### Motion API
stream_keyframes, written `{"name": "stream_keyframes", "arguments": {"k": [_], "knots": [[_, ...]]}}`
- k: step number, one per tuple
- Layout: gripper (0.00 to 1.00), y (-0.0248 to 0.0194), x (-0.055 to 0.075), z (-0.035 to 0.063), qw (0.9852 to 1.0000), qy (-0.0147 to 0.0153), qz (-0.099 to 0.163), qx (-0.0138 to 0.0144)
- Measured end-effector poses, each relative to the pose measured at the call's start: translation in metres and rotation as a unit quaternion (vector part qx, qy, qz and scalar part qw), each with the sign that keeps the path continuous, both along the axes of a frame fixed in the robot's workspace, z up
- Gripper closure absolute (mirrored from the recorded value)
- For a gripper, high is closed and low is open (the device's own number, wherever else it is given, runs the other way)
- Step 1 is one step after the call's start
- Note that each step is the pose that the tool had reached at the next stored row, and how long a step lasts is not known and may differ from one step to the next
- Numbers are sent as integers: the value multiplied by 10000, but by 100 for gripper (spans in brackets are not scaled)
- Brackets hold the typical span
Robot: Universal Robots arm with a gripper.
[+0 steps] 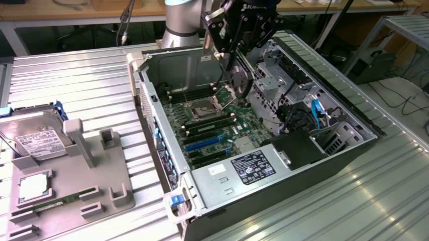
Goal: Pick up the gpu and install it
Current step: 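Pick up the gpu and move the gpu toward the slot, then insert the gpu into the slot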
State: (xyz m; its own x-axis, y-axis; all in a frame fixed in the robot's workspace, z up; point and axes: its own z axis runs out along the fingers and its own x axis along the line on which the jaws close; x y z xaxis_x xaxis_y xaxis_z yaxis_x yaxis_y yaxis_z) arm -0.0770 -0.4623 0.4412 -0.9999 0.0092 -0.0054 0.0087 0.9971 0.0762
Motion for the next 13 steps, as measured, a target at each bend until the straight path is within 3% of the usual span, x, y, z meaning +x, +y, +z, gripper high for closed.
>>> {"name": "stream_keyframes", "arguments": {"k": [13], "knots": [[72,1,0,0,10000,0,27,0]]}}
